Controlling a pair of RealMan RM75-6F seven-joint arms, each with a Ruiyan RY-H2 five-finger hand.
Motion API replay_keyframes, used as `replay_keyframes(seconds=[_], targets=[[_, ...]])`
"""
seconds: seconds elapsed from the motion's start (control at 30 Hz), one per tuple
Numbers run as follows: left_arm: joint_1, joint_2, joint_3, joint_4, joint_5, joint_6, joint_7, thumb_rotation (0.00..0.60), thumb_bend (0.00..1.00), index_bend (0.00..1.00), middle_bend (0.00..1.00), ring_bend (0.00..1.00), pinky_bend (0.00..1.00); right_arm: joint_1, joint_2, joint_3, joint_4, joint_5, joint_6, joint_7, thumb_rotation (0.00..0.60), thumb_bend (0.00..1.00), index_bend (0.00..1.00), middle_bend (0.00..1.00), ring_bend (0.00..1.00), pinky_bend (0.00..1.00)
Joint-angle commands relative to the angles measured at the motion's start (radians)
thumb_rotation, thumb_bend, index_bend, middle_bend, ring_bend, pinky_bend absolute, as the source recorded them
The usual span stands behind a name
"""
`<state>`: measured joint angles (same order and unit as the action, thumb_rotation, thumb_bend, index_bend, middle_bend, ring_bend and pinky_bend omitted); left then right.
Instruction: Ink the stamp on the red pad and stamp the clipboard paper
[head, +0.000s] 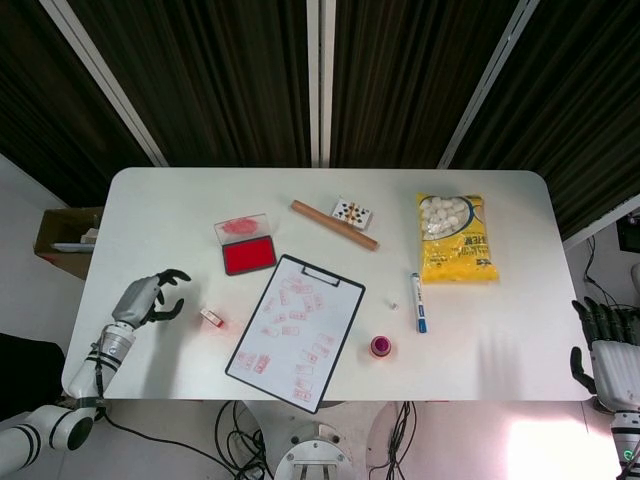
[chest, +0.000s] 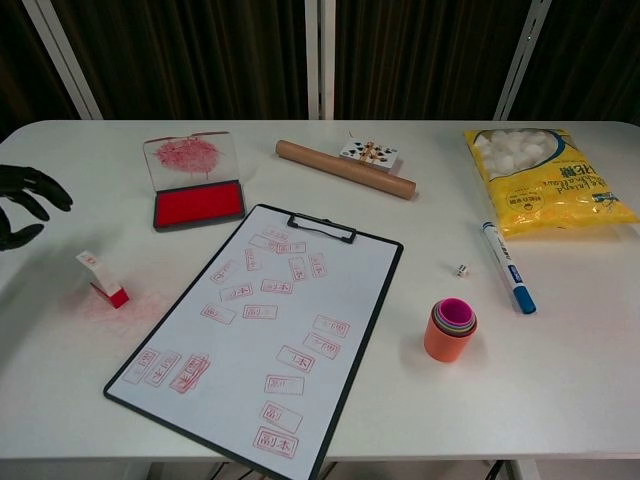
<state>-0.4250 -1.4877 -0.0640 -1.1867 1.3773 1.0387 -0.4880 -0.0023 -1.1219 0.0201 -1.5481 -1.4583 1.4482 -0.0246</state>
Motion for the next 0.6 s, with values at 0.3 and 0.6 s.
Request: replay_keyframes(seconds=[0.3, 0.6], targets=[[0.147, 0.175, 0.038, 0.017, 0.176, 0.417, 0.252, 0.0, 0.03, 0.16, 0.13, 0.07, 0.21, -0.039, 0.016, 0.03, 0.069, -0.045, 0.139, 0.075, 0.6, 0.41, 0.0, 0.0, 0.0, 0.0], [0.212, 0.287, 0.081, -0.108, 0.196, 0.461, 0.314, 0.0, 0.01, 0.15, 0.1, 0.07, 0.19, -0.048, 0.045, 0.032, 0.041, -0.027, 0.131, 0.063, 0.6, 0.4, 0.0, 0.0, 0.0, 0.0]])
